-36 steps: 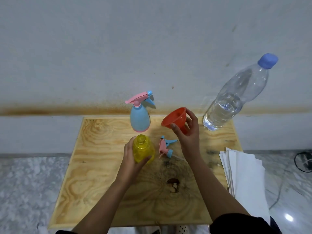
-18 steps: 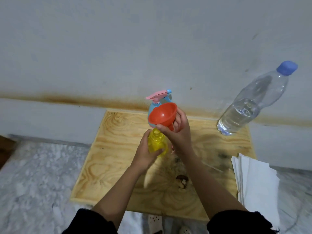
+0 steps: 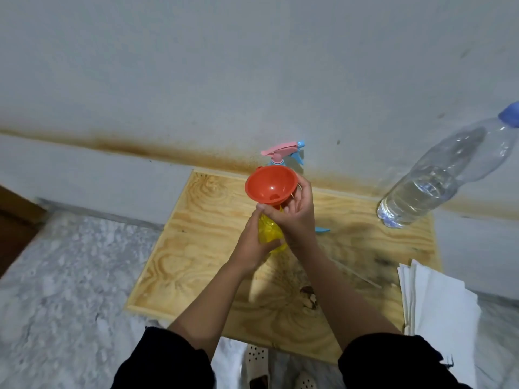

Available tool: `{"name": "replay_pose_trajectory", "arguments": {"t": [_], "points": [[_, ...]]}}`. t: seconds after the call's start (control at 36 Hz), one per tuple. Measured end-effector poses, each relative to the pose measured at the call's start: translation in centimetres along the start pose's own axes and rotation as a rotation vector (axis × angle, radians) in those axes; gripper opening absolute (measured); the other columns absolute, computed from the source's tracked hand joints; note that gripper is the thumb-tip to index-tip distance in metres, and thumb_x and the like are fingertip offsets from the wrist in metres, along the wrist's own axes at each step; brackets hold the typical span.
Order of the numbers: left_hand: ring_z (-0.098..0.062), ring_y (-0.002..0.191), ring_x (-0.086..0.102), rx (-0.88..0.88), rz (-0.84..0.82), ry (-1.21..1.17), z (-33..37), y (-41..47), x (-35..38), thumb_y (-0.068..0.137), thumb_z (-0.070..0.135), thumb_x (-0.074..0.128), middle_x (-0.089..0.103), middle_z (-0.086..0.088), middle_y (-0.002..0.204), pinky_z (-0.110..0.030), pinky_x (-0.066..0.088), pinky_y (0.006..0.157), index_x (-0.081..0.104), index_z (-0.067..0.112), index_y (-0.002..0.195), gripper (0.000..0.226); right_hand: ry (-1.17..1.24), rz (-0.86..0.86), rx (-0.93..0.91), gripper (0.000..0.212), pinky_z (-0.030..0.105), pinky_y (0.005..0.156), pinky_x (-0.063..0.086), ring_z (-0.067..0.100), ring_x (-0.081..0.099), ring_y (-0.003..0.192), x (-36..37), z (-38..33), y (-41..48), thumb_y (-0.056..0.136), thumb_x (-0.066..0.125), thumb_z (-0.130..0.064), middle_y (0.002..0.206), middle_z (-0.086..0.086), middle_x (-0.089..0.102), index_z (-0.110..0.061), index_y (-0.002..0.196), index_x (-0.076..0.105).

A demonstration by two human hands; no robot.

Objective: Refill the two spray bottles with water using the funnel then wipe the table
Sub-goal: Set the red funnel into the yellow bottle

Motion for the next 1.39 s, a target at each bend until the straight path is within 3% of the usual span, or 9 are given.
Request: {"name": "replay_pose_trajectory", "arguments": {"t": [0.28, 0.44, 0.58, 0.83, 1.0, 1.08, 1.19, 1.31, 1.39], "points": [[-0.005, 0.125, 0.045, 0.016, 0.001, -0.047, -0.3, -0.3, 0.0, 0.071, 0.026, 0.077, 0.049, 0.009, 0.134, -0.042, 0.044, 0.102, 0.037, 0.035, 0.133, 0.075, -0.038, -0.015, -0.006, 0.090, 0.023, 0.085, 0.050, 0.013, 0.054, 0.118, -1.0, 1.6, 0.0, 0.051, 0.086, -0.012, 0.133, 0.013, 0.047, -0.016, 0.126, 0.038], [0.000, 0.121, 0.046, 0.019, 0.023, -0.070, -0.4, -0.6, 0.2, 0.071, 0.028, 0.076, 0.050, 0.011, 0.131, -0.028, 0.043, 0.099, 0.039, 0.032, 0.132, 0.072, -0.079, -0.002, -0.009, 0.093, 0.029, 0.088, 0.051, 0.020, 0.052, 0.120, -1.5, 2.6, -0.6, 0.050, 0.085, -0.025, 0.132, 0.014, 0.046, -0.014, 0.129, 0.037], [-0.005, 0.124, 0.044, 0.026, 0.063, -0.052, -0.8, -0.9, 0.4, 0.069, 0.034, 0.076, 0.048, 0.007, 0.133, -0.028, 0.041, 0.101, 0.041, 0.031, 0.133, 0.072, -0.082, -0.006, -0.029, 0.090, 0.029, 0.088, 0.050, 0.023, 0.053, 0.118, -1.9, 2.6, -0.9, 0.051, 0.085, -0.024, 0.130, 0.015, 0.046, -0.013, 0.127, 0.036], [-0.011, 0.117, 0.041, 0.026, 0.181, 0.041, -1.2, -1.1, 0.7, 0.073, 0.018, 0.079, 0.035, 0.003, 0.122, -0.016, 0.037, 0.095, 0.046, 0.021, 0.128, 0.064, -0.153, -0.033, -0.027, 0.091, 0.034, 0.091, 0.050, 0.023, 0.051, 0.121, -2.2, 2.4, -1.2, 0.054, 0.085, -0.026, 0.131, 0.013, 0.046, -0.012, 0.130, 0.037], [-0.010, 0.119, 0.043, 0.047, 0.183, 0.100, -0.6, -1.6, 0.6, 0.075, 0.032, 0.078, 0.045, 0.000, 0.128, -0.026, 0.039, 0.096, 0.040, 0.021, 0.133, 0.070, -0.175, -0.081, 0.016, 0.090, 0.030, 0.095, 0.049, 0.016, 0.052, 0.121, -2.6, 2.0, -1.1, 0.052, 0.086, -0.027, 0.131, 0.006, 0.050, -0.021, 0.129, 0.040], [-0.013, 0.126, 0.039, 0.014, 0.162, 0.155, -0.6, -2.3, 0.5, 0.076, 0.037, 0.076, 0.043, -0.001, 0.135, -0.031, 0.037, 0.102, 0.036, 0.017, 0.139, 0.077, -0.210, -0.097, 0.076, 0.081, 0.022, 0.097, 0.047, 0.010, 0.053, 0.119, -3.7, 2.2, -1.1, 0.059, 0.085, -0.012, 0.126, -0.004, 0.052, -0.026, 0.125, 0.041], [-0.018, 0.131, 0.032, -0.038, 0.166, 0.255, -0.5, -3.9, 0.6, 0.079, 0.035, 0.074, 0.035, -0.008, 0.141, -0.024, 0.029, 0.102, 0.028, 0.009, 0.143, 0.083, -0.358, -0.105, 0.115, 0.061, 0.007, 0.087, 0.043, 0.010, 0.054, 0.110, -6.0, 2.0, -1.6, 0.073, 0.075, 0.003, 0.117, -0.006, 0.054, -0.011, 0.124, 0.046], [-0.019, 0.116, 0.044, -0.069, 0.214, 0.355, 0.4, -5.7, 1.3, 0.081, 0.026, 0.072, 0.048, -0.012, 0.125, -0.018, 0.029, 0.087, 0.045, 0.003, 0.128, 0.059, -0.676, -0.091, 0.083, 0.052, 0.023, 0.091, 0.044, 0.020, 0.055, 0.109, -9.4, 1.9, -2.8, 0.072, 0.074, -0.002, 0.117, 0.010, 0.058, -0.003, 0.120, 0.053], [-0.027, 0.119, 0.046, -0.117, 0.186, 0.426, 1.0, -6.8, 2.6, 0.083, 0.032, 0.069, 0.051, -0.015, 0.126, -0.027, 0.036, 0.093, 0.047, 0.003, 0.128, 0.058, -0.845, -0.107, 0.115, 0.052, 0.018, 0.089, 0.037, 0.023, 0.053, 0.114, -12.3, 1.8, -3.8, 0.076, 0.072, -0.010, 0.122, 0.012, 0.054, -0.003, 0.123, 0.051]]}}
Point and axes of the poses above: each hand's wrist, its own y-axis towards the middle knuckle, its own x-axis out of the palm, z = x × y, the point moved 2 cm from there along y, towards the middle knuckle
